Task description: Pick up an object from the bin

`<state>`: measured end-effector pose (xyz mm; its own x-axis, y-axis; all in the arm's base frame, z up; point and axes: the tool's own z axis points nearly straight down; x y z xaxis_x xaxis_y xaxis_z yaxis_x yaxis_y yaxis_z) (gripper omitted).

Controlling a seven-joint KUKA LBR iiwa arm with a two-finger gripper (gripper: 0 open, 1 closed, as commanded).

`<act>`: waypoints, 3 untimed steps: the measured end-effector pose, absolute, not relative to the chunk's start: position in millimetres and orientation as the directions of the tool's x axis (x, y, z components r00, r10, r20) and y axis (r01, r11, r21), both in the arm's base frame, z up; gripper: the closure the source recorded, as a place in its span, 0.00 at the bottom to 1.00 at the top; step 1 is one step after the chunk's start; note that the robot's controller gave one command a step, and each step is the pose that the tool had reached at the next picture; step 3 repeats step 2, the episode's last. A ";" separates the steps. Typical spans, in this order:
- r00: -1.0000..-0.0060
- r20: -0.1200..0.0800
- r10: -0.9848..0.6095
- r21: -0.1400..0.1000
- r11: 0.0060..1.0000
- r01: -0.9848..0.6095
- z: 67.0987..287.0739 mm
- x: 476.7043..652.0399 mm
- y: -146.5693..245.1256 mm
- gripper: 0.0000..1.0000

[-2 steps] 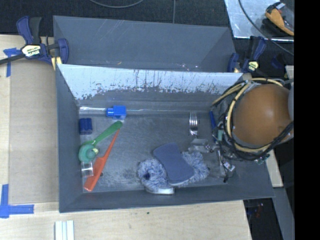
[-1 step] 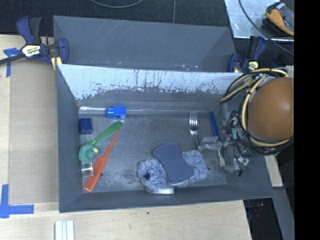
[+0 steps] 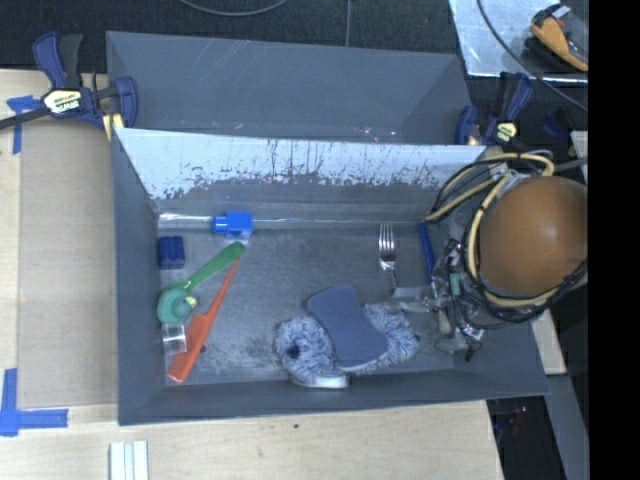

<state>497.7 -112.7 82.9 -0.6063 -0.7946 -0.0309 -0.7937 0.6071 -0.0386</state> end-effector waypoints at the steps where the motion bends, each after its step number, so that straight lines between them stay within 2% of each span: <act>1: -0.744 -0.039 -0.667 -0.038 0.745 -0.666 85.9 503.0 -100.7 1.00; 3: -0.743 -0.039 -0.668 -0.038 0.744 -0.667 85.8 503.0 -100.6 1.00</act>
Offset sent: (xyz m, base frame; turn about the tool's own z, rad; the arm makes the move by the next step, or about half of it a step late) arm 0.0000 0.0000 0.0000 0.0000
